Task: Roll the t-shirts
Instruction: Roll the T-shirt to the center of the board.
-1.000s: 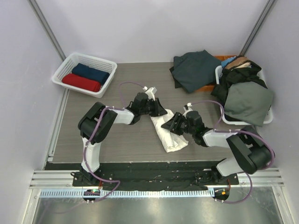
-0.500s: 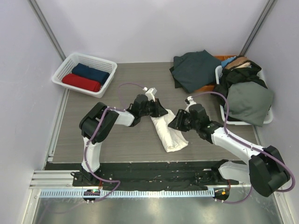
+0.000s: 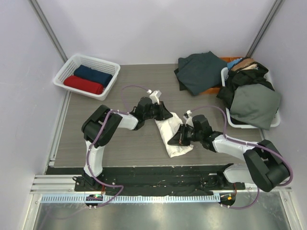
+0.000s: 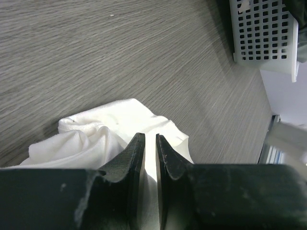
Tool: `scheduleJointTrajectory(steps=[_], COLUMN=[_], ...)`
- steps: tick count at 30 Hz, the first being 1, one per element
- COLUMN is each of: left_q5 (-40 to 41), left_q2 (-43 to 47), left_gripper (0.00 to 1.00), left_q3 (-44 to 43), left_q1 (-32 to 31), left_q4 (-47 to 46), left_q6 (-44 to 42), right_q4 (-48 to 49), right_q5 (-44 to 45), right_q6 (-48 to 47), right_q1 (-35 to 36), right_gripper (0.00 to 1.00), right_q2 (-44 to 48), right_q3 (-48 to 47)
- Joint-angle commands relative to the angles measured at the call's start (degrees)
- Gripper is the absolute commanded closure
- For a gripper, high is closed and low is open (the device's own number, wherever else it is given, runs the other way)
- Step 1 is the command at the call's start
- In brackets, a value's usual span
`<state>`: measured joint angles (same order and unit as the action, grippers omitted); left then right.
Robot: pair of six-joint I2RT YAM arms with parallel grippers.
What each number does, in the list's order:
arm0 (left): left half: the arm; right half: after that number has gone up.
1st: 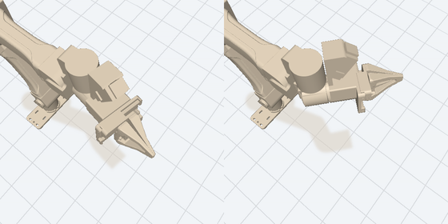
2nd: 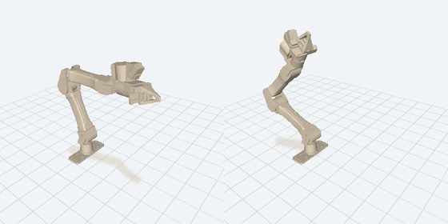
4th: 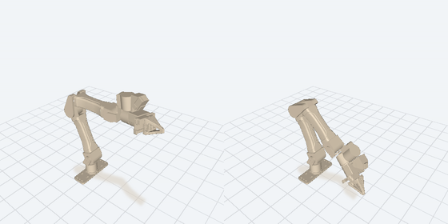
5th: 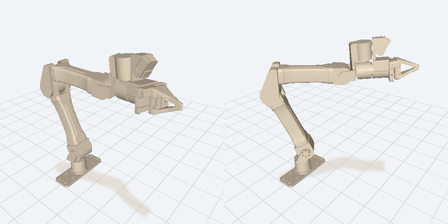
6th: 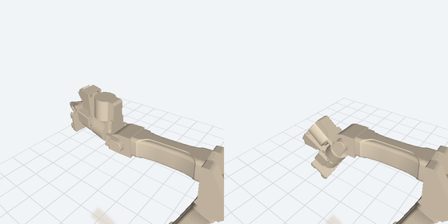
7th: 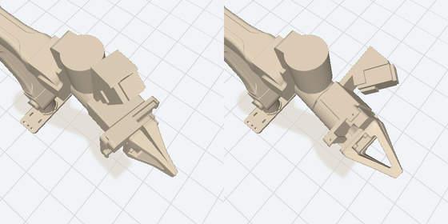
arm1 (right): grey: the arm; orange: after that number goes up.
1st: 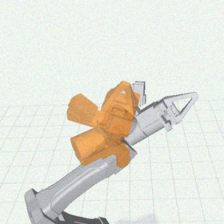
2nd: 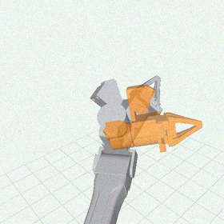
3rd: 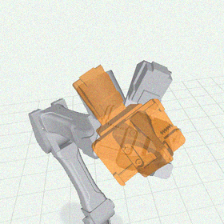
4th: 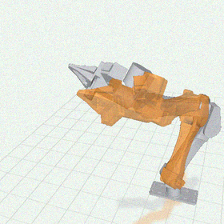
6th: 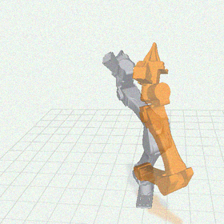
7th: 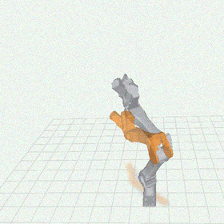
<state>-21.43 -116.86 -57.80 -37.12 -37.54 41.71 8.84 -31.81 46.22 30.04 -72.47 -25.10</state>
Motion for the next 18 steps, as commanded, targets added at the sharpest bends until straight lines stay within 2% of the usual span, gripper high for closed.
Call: scheduleJointTrajectory(steps=[1,9,15,18], left_q5=[0.51,-0.36,-2.47,-3.62], left_q2=[-2.23,-4.52,-5.49,-3.65], left_gripper=[0.81,0.81,0.81,0.80], left_q3=[1.29,0.76,0.58,0.23], left_q1=[-1.02,-0.93,-0.58,-0.41], left_q4=[2.30,0.37,-1.83,-0.09], left_q6=[-1.90,-2.16,-1.20,-1.19], right_q4=[10.22,15.68,6.65,2.17], right_q5=[-3.70,-2.12,2.10,3.60], right_q6=[4.67,4.06,-0.42,-2.09], right_q1=[-0.07,-1.48,-1.57,-1.57], right_gripper=[0.99,0.99,0.99,0.99], right_q2=[-2.50,-12.08,-11.04,-8.67], right_q3=[4.62,10.25,8.14,6.30])
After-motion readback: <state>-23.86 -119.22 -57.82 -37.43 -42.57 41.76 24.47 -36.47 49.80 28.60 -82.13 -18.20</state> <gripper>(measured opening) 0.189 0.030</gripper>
